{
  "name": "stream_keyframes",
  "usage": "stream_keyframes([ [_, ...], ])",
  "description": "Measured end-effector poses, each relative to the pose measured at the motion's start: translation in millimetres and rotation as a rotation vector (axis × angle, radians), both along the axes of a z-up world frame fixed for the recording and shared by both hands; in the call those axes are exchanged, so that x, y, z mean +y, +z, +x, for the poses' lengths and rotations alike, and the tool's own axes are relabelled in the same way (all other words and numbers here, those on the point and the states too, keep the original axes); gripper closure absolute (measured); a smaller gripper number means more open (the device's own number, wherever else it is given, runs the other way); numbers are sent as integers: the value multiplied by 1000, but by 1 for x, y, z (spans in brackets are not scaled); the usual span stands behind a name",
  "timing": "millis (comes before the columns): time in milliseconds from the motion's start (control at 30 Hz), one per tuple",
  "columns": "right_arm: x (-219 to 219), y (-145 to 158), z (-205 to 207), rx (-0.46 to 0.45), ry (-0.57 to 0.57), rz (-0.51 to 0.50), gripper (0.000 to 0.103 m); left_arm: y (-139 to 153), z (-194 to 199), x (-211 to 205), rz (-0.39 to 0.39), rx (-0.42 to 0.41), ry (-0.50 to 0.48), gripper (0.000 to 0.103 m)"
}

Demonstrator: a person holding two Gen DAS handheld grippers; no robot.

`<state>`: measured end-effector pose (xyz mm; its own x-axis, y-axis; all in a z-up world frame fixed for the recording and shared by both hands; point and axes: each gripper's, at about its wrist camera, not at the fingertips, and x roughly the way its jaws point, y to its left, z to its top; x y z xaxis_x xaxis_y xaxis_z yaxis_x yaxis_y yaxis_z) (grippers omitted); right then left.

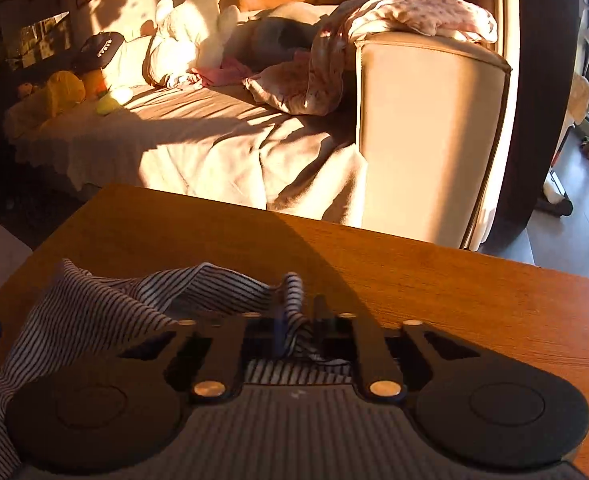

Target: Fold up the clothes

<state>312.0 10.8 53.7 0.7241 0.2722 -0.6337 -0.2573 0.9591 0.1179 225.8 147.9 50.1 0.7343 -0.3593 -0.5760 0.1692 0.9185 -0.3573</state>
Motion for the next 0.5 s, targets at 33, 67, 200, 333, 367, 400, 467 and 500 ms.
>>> stream_keyframes([
  [33,0,4,-5,-10,13,4,92,1,2,7,-4,6,22,7],
  [67,-6,16,-18,-33,26,40,92,1,3,13,-12,12,45,7],
  [200,-22,45,-82,-56,110,117,93,5,8,36,-100,20,99,6],
  [333,-28,40,-139,9,167,144,93,13,14,33,-155,-12,87,1],
  [367,-27,34,-148,30,176,138,93,15,16,29,-159,-16,75,1],
  [400,-26,27,-157,51,184,132,93,17,17,24,-162,-19,61,0],
  [467,-23,17,-173,76,198,115,93,18,19,12,-161,-18,24,0],
  [500,-23,14,-177,80,196,114,93,18,19,5,-154,-16,5,0],
])
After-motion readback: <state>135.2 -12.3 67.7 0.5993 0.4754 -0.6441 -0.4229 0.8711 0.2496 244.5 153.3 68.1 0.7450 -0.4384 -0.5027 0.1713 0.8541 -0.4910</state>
